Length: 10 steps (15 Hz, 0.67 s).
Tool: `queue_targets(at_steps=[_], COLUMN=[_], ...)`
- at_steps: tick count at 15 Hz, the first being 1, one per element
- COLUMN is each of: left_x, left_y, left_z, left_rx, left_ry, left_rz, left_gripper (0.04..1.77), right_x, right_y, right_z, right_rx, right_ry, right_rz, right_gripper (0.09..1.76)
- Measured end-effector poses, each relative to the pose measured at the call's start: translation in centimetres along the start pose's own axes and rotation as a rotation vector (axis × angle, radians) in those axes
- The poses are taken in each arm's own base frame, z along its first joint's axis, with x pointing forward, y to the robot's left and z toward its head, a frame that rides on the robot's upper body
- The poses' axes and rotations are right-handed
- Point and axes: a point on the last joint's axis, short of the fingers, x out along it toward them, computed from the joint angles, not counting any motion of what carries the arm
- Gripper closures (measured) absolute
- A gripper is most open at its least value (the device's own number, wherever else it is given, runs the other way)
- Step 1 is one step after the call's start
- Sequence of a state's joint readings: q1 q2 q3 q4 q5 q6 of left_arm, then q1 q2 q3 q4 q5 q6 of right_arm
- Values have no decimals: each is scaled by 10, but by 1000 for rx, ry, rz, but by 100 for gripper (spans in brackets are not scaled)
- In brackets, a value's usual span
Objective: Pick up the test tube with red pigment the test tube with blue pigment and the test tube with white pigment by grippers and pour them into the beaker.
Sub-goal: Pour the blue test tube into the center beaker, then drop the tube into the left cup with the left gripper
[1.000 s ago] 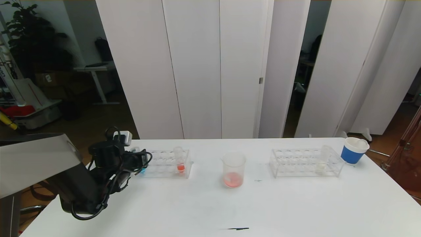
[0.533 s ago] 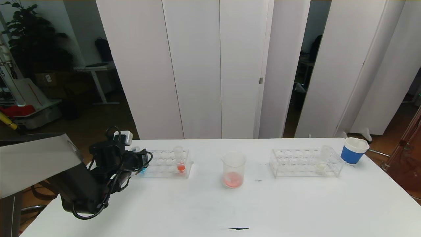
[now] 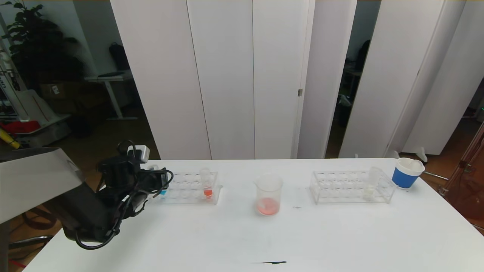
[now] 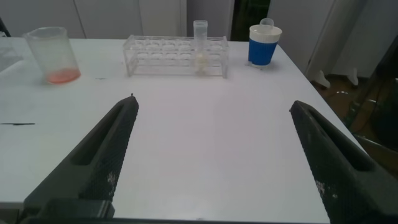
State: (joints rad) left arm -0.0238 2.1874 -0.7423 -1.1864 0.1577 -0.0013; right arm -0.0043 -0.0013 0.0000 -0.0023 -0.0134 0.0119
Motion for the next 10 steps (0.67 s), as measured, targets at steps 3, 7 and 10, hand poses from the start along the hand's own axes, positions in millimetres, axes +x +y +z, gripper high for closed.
queue_targets(at_steps=[3,7,10], left_x=[-7,-22,-38], left_y=[-2,-2,-3], left_z=[13,37,62], left_rx=[0,5,7], left_ry=[-15,-60,-74], left_rz=[-7,-15,-28], left_gripper=[123,123,123], right_x=[0,0,0], right_y=[0,0,0], right_z=[0,0,0], right_rx=[0,0,0], right_ry=[0,0,0], right_rz=[0,-1,0], right_gripper=[10,10,10])
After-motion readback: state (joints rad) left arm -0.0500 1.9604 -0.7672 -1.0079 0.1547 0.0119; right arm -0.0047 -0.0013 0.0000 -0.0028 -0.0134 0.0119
